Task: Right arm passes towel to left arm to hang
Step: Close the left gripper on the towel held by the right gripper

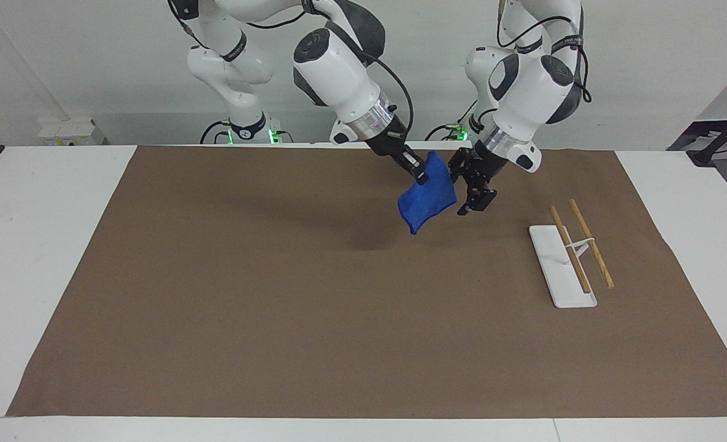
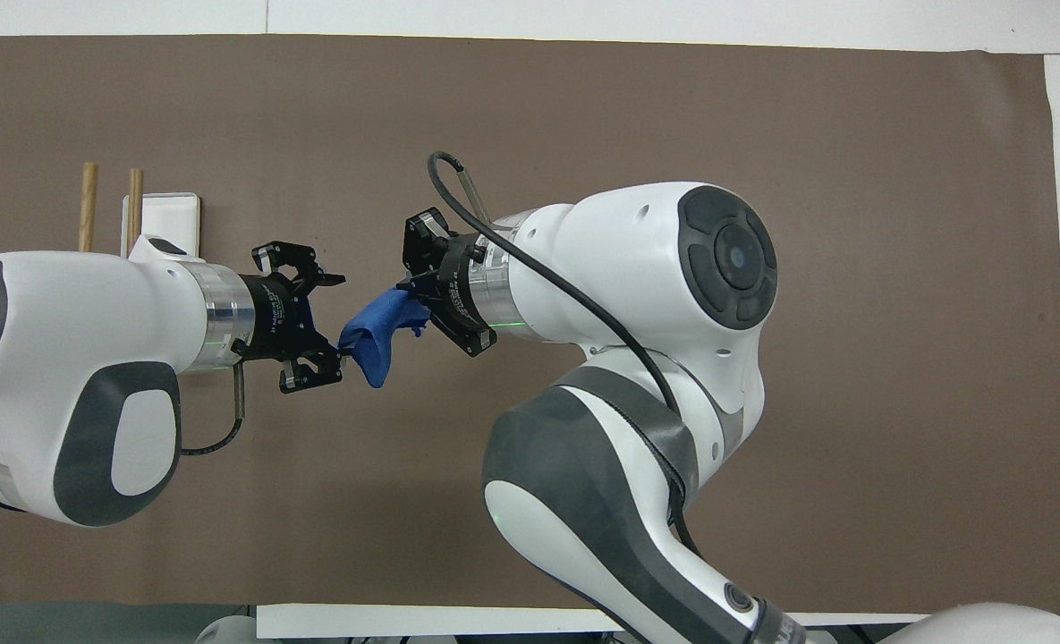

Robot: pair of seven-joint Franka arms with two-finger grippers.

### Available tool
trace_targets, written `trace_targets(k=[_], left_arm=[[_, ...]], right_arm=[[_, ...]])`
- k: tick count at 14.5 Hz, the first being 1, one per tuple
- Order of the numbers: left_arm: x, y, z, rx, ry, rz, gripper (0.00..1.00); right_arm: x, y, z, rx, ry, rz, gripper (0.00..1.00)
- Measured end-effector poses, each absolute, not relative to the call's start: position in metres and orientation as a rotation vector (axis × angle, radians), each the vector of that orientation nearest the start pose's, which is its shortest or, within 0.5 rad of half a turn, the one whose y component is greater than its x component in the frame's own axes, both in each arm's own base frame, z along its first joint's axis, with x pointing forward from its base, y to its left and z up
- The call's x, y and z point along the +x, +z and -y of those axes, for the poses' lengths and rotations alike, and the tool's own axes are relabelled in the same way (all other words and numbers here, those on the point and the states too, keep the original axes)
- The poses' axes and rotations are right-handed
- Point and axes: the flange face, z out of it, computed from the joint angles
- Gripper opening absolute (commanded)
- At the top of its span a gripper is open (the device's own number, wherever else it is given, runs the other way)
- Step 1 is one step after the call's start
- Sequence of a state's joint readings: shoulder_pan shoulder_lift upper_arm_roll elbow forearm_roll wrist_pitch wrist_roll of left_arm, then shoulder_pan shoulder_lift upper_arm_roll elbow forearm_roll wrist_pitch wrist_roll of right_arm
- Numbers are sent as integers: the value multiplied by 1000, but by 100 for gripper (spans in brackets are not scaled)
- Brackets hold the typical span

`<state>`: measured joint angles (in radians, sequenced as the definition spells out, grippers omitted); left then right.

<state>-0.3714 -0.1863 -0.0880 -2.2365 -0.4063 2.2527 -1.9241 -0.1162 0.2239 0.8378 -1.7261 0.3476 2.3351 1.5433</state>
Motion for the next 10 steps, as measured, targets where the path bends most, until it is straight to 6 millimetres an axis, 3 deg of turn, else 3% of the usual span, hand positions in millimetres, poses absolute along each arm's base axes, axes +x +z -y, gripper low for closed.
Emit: trace_targets(k=[2, 3, 5, 7, 9, 10], left_arm=[[452, 466, 237, 1865, -318, -2111, 70], [452, 463, 236, 1860, -313, -2112, 63], [454, 461, 236, 1842, -320, -2115, 42], [455, 462, 236, 1829, -319, -2113, 15], [455, 462, 236, 1827, -318, -2112, 0], [456, 461, 236, 1827, -317, -2112, 0]], right_arm=[[510, 538, -399, -2184, 300, -1278, 0], [510, 538, -399, -2184, 300, -1278, 0], [510, 538, -399, -2184, 300, -1278, 0], [510, 538, -399, -2184, 300, -1278, 0], [510, 538, -399, -2184, 300, -1278, 0], [510, 538, -399, -2184, 300, -1278, 0]])
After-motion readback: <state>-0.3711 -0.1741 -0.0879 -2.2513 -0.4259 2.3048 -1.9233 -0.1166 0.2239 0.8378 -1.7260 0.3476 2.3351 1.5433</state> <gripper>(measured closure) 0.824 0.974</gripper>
